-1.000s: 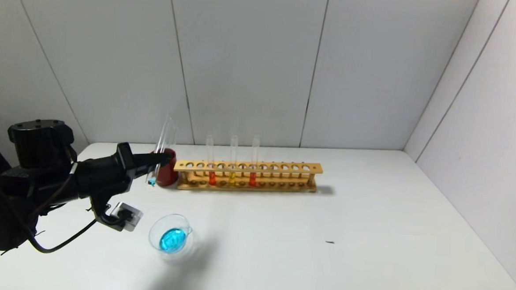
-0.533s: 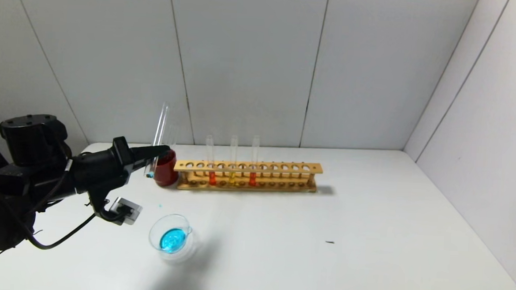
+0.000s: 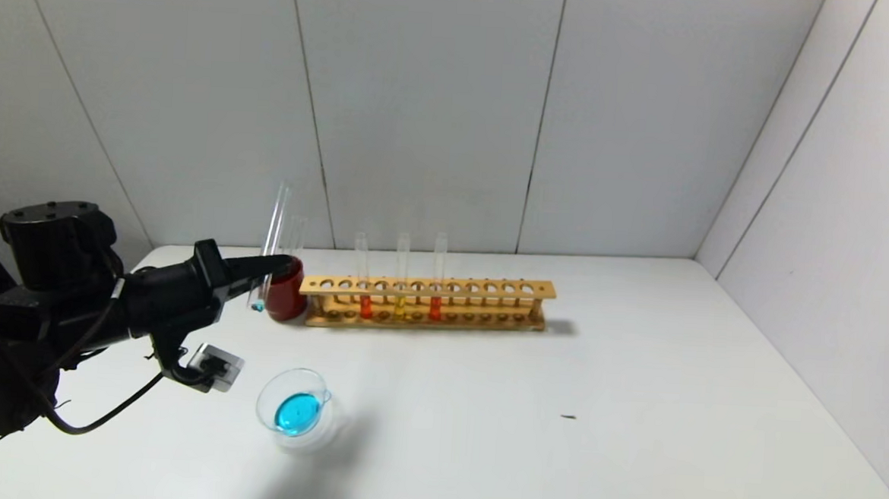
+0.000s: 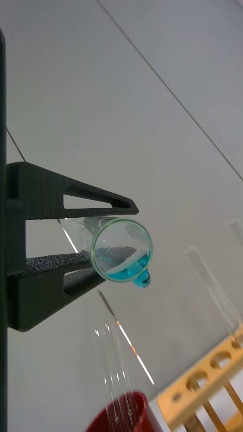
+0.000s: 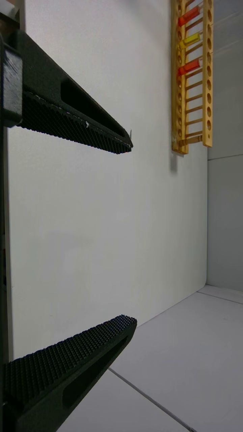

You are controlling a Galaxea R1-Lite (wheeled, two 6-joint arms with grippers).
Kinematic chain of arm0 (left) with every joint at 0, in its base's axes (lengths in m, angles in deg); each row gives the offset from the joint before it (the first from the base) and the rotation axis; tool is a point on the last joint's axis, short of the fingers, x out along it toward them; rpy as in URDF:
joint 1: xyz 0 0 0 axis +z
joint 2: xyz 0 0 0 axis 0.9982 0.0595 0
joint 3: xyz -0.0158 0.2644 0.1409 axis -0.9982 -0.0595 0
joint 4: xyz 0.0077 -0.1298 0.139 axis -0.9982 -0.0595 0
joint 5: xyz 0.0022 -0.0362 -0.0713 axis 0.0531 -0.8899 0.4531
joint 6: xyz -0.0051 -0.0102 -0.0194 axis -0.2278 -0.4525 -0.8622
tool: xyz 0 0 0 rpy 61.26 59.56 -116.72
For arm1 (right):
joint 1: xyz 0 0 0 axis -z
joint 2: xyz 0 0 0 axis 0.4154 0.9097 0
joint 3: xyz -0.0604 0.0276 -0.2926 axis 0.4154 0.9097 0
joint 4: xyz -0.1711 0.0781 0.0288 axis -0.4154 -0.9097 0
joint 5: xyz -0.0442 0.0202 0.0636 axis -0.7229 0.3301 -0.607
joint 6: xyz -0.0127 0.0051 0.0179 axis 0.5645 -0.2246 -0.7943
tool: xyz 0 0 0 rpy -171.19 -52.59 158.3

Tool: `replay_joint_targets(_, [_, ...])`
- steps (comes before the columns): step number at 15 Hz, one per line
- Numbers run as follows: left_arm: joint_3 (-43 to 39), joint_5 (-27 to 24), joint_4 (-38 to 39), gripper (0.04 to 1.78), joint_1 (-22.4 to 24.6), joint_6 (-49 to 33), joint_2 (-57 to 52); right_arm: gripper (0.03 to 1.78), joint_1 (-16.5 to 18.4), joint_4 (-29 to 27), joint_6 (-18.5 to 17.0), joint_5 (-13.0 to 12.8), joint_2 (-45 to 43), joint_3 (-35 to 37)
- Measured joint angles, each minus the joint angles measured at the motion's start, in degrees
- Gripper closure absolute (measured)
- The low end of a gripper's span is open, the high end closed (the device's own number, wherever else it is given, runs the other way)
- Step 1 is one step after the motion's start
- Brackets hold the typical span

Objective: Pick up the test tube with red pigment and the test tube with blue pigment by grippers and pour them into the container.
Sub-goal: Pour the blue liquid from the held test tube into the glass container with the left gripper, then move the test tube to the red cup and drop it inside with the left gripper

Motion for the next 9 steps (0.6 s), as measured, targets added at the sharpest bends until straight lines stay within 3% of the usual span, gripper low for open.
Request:
replay_joint_targets(5, [-4.28, 6.27, 2.34, 1.49, 0.13, -11.61, -0.54, 0.06, 0.00, 0.00, 0.00, -0.02, 0.00, 0.00])
replay_joint_targets(9, [-5.38, 15.54, 12.71, 1.49, -0.26, -29.68, -0.32, 0.06, 0.00, 0.00, 0.00, -0.02, 0.00, 0.00])
